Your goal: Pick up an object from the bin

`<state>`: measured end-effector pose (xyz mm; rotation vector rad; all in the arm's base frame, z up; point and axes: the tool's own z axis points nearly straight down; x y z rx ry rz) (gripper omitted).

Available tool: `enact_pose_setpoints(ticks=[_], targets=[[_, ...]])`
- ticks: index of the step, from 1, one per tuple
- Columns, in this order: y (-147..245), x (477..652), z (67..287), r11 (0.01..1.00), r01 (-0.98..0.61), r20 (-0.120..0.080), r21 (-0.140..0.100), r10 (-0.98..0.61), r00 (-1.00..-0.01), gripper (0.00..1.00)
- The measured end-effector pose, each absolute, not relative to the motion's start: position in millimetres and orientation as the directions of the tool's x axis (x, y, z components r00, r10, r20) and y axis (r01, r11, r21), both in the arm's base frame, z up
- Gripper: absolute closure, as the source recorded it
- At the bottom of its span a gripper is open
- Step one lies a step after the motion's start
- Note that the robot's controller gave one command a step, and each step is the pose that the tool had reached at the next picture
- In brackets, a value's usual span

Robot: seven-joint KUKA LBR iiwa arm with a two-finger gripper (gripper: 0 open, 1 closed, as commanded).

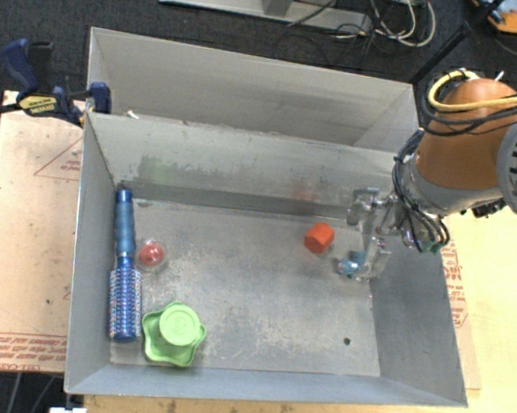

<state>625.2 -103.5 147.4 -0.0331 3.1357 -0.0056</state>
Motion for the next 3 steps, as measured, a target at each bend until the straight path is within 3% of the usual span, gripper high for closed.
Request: enact_pose_setpoints(ticks=[1, 2, 3], targets=[[-92.0, 649.9, 81.7, 0.987, -0.158, -0.004, 0.000, -0.158, -0.987, 0.00], [-92.2, 650.1, 83.8, 0.988, -0.157, -0.005, 0.000, -0.157, -0.988, 1.00], [-92.2, 650.1, 83.7, 0.988, -0.157, -0.004, 0.001, -0.157, -0.988, 0.00]])
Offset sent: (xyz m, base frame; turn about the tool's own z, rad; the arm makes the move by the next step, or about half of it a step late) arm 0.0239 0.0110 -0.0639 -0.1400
